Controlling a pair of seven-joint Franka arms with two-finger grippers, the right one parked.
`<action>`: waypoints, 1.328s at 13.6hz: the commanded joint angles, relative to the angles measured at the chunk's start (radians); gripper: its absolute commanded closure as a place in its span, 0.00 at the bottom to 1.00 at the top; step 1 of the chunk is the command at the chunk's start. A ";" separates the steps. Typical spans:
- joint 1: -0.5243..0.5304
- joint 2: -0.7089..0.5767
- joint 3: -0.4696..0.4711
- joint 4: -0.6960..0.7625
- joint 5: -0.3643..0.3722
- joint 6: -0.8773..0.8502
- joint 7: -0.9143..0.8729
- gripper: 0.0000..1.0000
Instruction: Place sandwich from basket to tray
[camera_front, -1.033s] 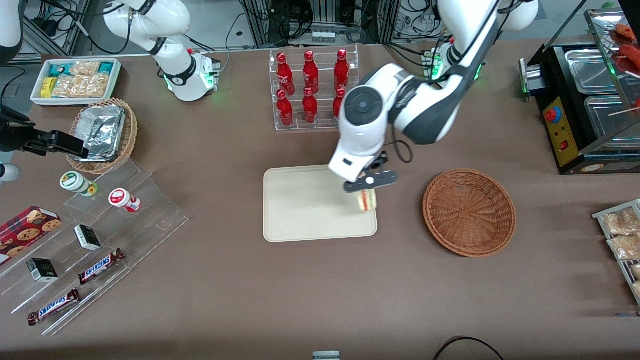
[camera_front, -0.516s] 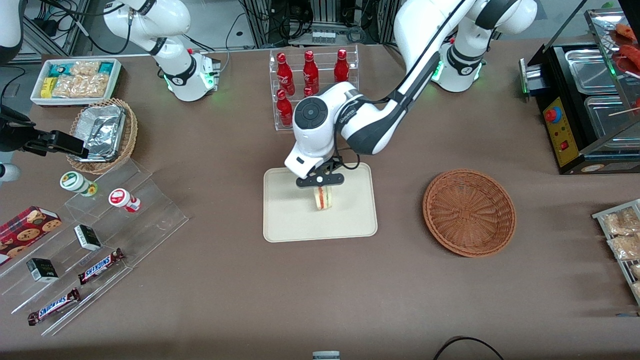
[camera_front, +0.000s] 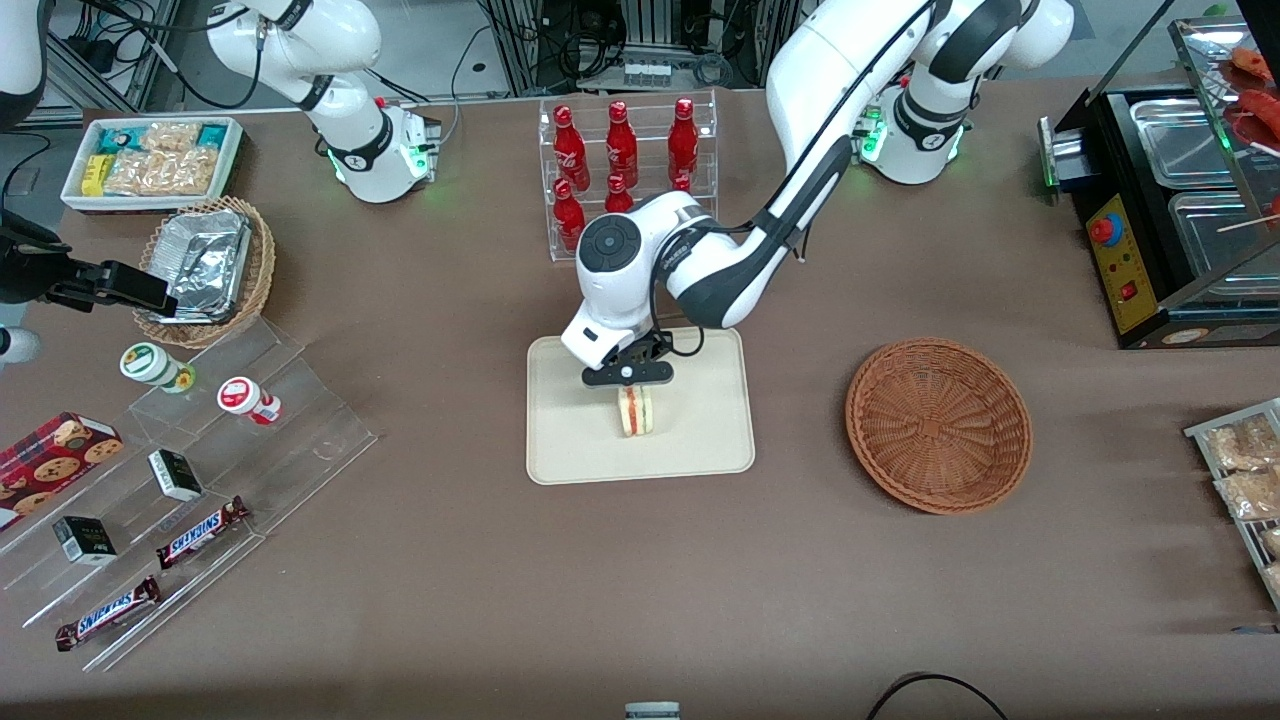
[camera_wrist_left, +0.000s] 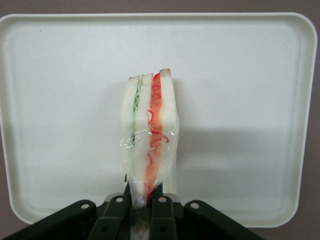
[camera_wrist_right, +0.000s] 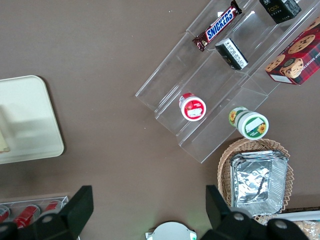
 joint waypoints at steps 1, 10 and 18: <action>-0.026 0.030 0.013 0.027 0.045 0.003 -0.034 1.00; 0.008 -0.081 0.016 0.026 0.027 -0.013 -0.137 0.00; 0.210 -0.455 0.014 -0.092 -0.039 -0.290 -0.055 0.00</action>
